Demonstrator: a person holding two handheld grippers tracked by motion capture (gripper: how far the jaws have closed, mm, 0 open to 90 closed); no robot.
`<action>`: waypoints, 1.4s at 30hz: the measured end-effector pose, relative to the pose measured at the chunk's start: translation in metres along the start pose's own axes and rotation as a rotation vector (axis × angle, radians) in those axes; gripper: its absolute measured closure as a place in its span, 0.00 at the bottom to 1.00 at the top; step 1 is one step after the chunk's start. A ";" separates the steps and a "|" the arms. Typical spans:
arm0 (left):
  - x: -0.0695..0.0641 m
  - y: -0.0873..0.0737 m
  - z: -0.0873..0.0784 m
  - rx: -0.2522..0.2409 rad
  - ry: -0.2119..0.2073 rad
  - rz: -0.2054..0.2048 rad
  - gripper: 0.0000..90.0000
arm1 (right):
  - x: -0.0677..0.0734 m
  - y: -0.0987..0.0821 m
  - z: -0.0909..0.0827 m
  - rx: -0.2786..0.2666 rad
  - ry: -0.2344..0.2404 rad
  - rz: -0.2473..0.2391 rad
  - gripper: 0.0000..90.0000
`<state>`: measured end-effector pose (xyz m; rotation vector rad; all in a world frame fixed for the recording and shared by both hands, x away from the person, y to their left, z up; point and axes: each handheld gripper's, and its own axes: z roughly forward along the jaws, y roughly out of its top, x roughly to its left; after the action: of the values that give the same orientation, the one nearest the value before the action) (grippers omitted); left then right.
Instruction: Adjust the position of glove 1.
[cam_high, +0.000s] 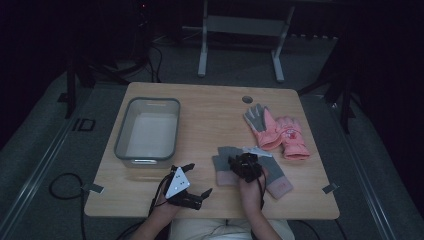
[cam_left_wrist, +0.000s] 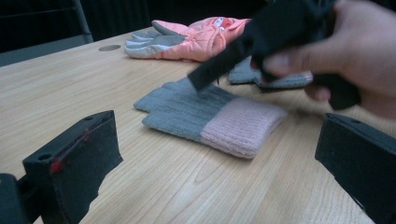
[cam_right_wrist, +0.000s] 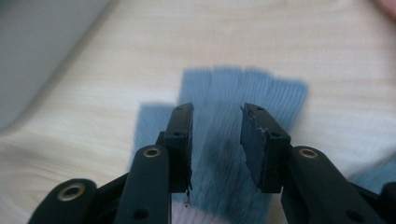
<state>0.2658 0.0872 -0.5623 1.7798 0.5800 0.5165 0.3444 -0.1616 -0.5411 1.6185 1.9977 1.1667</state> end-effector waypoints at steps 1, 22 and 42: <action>0.000 0.000 0.000 -0.001 0.000 0.001 0.00 | -0.008 0.010 -0.008 -0.028 0.033 -0.031 0.67; 0.000 0.000 0.000 -0.002 0.002 -0.003 0.00 | -0.097 0.034 -0.063 0.047 0.159 -0.438 0.70; 0.000 0.000 0.000 -0.005 0.002 -0.002 0.00 | -0.135 -0.008 -0.058 0.205 0.193 -0.513 0.64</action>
<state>0.2655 0.0869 -0.5625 1.7746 0.5811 0.5177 0.3409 -0.3084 -0.5434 0.9941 2.5212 0.9687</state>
